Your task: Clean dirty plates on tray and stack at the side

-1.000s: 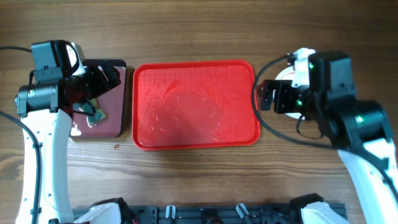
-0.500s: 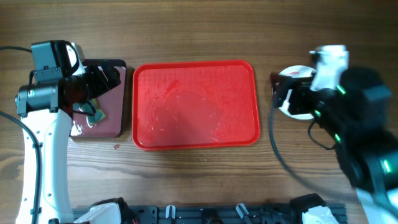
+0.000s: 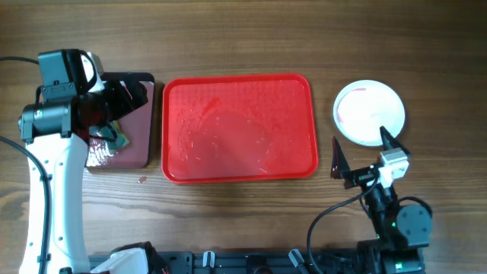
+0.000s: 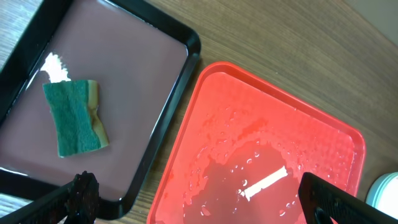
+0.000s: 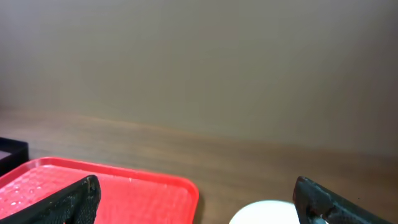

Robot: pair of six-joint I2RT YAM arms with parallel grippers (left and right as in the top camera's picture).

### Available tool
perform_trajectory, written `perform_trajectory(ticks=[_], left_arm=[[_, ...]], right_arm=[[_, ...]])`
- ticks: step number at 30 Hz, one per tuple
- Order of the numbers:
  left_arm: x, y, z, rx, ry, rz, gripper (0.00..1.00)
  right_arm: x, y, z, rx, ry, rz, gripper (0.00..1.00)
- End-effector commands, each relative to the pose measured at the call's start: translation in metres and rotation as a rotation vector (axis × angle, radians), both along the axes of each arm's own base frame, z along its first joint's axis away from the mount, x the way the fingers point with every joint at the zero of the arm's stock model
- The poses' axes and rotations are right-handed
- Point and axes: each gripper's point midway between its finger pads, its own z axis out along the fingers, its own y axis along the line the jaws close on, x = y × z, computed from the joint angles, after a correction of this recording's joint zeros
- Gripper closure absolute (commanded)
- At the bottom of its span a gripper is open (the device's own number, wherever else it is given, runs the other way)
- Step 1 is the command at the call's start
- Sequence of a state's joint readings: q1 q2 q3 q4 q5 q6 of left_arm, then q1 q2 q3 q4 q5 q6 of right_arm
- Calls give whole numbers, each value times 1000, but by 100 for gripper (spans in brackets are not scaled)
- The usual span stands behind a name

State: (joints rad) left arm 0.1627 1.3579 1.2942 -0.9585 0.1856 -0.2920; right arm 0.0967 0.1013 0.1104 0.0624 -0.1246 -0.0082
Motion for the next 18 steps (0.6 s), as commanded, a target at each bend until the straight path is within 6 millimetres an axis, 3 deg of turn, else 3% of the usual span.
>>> perform_trajectory(ticks=[1,4,18], left_arm=[[2,-4,4,-16,-11,-6,0],[2,-4,4,-16,-12,-6,0],[2,-5,3,-16,-11,-8,0]], right_arm=[[-1,-10,-14,67,-23,-45,0],[1,-9,-45,90,89,-44,0],[3,-9,-50,96,112,-47,0]])
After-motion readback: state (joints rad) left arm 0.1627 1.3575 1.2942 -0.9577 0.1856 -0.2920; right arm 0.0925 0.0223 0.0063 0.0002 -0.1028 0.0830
